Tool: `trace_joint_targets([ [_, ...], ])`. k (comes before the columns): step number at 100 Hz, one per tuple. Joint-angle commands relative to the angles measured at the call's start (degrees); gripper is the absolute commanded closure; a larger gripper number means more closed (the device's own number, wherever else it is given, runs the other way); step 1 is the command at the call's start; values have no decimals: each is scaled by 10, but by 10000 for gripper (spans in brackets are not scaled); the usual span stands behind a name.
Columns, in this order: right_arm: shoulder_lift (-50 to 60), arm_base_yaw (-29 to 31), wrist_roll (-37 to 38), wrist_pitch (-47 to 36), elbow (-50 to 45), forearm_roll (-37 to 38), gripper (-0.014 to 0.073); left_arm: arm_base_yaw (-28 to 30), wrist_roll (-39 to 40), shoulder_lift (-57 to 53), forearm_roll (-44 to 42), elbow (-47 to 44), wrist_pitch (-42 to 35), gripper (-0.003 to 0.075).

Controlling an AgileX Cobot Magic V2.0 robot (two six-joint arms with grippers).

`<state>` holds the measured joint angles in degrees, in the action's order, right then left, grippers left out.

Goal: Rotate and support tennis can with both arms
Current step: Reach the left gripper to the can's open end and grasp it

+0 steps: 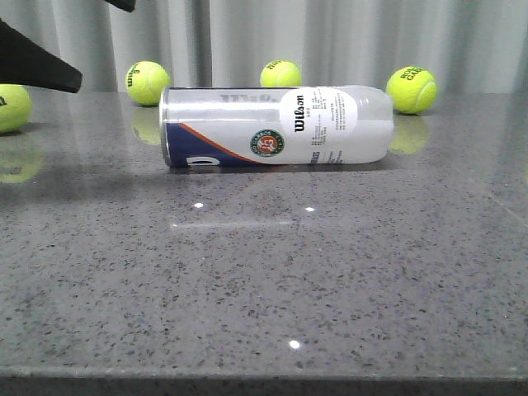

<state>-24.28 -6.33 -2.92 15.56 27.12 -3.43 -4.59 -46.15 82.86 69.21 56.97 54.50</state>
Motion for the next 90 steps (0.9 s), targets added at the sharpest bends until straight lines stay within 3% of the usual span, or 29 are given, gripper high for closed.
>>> trace_joint_targets([
  [1, 0, 3, 1, -45, 16, 3, 662, -2, -28, 10, 68, 25, 29, 71],
  [90, 0, 3, 1, -45, 16, 3, 662, -7, -115, 185, 214, 72, 155, 71],
])
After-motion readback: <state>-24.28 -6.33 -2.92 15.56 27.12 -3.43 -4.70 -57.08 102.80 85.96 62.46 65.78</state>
